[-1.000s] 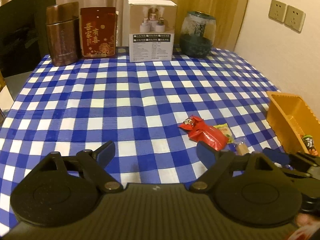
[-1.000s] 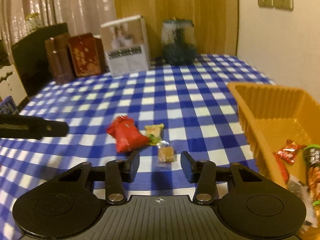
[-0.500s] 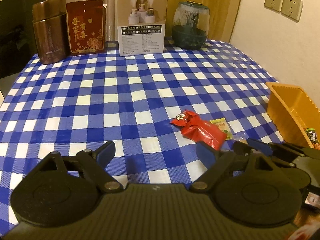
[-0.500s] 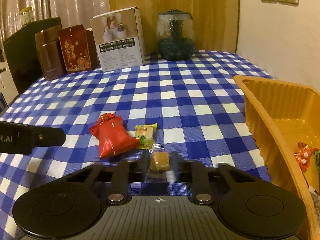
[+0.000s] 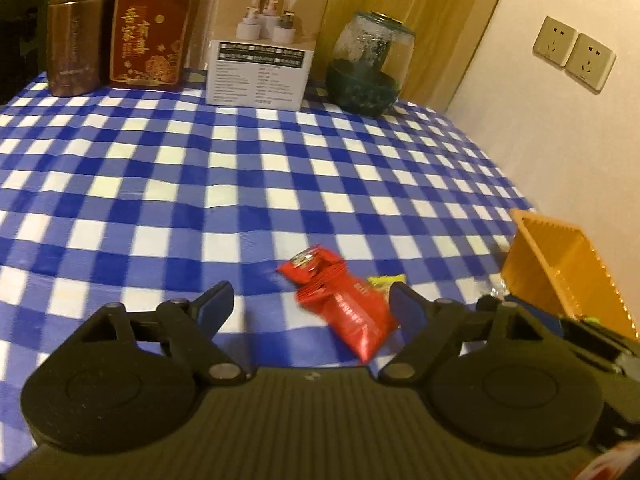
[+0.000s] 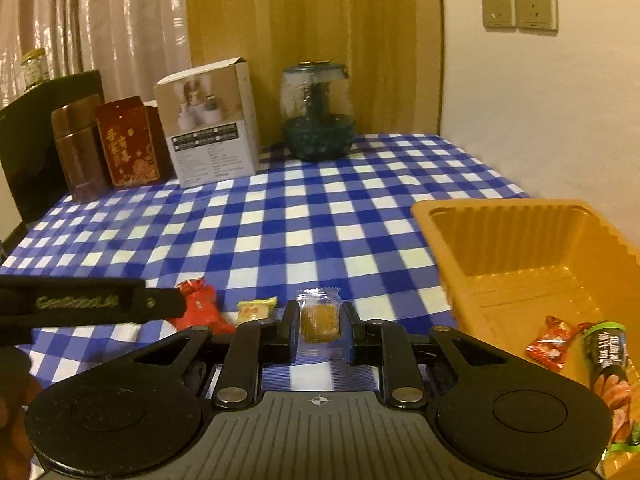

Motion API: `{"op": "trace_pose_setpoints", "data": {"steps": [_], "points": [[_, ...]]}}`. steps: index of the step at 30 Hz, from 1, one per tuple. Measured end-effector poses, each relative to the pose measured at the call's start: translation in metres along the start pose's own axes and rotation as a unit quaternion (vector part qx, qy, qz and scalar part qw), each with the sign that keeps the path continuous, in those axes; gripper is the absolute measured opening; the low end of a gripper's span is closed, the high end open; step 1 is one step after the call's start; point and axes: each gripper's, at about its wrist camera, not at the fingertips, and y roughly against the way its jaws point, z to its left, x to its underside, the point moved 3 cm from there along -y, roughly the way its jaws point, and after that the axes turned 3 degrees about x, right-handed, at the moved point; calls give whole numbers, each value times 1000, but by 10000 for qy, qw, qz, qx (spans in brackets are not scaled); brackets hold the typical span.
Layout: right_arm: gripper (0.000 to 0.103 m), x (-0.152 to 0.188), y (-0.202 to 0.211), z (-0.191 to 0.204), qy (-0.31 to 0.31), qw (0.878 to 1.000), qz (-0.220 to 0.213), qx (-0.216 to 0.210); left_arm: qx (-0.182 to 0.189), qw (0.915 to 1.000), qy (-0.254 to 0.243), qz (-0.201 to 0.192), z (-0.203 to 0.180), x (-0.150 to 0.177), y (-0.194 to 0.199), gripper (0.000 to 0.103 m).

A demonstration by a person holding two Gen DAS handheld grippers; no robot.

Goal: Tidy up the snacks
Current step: 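Close left tool on the large red packet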

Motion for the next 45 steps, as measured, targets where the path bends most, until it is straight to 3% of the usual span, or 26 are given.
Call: {"op": "trace_pose_setpoints", "data": {"steps": [5,10,17,27,36,40,45], "points": [[21,-1,3,-6,24,10000,-34,45,-23,9999,-112,68,-10,0,-17,70],[21,-1,5,-7,64,10000,-45,35,-40,9995,-256,185,-15,1,-30,65],[21,-1,7,-7,53,10000,-30,32,-128,9963,-783,334,-11,10,-20,45],[21,2,12,-1,72,9999,26,-106,-136,9964,-772,307,12,13,-3,41],[21,3,9,1,47,9998,91,-188,-73,9941,-1004,394,4,14,-14,41],[21,5,10,4,71,9997,113,-215,-159,9933,-1051,443,3,19,-15,29],[21,5,16,8,110,9995,121,-253,-187,9945,-940,411,-2,19,-3,26]]}}
